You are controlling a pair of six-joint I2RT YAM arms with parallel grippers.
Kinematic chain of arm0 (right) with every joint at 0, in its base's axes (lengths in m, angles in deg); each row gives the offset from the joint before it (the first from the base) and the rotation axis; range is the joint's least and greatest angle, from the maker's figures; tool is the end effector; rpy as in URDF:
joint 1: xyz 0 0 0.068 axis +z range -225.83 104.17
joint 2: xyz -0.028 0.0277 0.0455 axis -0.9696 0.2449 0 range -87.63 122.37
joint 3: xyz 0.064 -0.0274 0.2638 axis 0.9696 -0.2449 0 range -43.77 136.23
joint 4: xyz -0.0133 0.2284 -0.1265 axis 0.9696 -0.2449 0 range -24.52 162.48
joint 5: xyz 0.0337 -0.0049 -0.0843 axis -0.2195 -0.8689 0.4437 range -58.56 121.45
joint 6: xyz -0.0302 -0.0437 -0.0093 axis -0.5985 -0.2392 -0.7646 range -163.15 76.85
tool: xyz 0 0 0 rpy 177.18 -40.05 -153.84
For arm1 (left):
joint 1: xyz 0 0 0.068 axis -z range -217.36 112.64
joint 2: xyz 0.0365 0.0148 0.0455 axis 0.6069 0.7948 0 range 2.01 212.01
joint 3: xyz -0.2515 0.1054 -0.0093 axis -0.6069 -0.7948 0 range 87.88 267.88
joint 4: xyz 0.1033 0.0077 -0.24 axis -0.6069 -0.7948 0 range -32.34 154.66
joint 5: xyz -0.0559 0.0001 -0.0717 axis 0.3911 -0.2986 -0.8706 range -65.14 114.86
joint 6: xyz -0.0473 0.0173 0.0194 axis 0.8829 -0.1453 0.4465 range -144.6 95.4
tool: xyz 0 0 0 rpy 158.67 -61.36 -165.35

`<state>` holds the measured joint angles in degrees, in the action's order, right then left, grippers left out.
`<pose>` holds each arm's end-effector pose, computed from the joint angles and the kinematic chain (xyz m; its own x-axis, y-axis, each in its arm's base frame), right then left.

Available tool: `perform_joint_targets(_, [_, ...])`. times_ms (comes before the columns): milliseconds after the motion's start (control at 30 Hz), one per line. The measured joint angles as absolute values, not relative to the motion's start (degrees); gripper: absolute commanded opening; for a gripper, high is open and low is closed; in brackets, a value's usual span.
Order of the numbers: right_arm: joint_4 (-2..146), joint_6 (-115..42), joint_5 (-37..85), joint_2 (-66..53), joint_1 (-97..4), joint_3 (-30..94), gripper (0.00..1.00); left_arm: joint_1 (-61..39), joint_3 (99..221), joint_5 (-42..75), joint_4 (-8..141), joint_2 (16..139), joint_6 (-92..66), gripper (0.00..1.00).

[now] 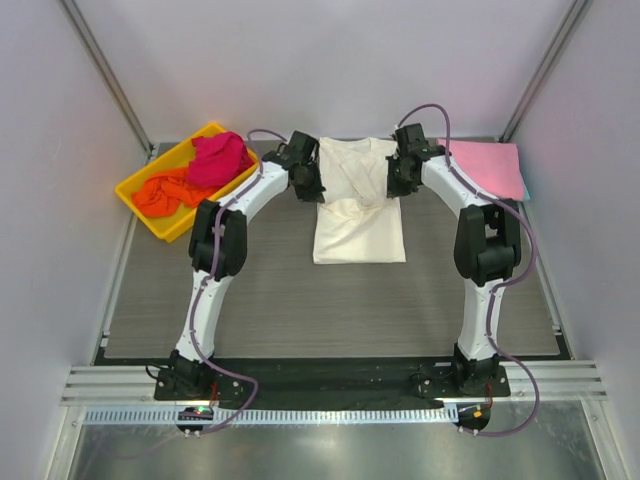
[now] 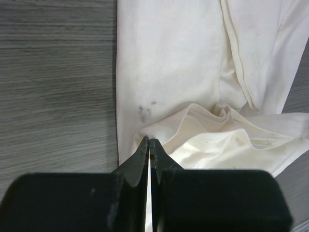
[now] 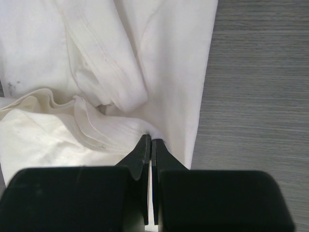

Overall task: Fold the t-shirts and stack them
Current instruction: Fold the tshirt

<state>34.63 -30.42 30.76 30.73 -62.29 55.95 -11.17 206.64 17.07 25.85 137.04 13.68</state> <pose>0.4445 0.1075 0.2330 -0.8437 0.0236 -0.5363 -0.0559 0.9897 0.1315 0.4656 -0.2344 0.1994 -0.8916 -0.2455 -0.3805 -0.0578 0.8951 -0.4420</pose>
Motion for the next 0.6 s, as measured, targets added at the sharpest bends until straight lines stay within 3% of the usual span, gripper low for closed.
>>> perform_joint_targets(600, [39.2,-32.6,28.7,32.4,-64.8,57.2,0.02,-12.9,209.3,15.1,31.5,141.1,13.7,0.00])
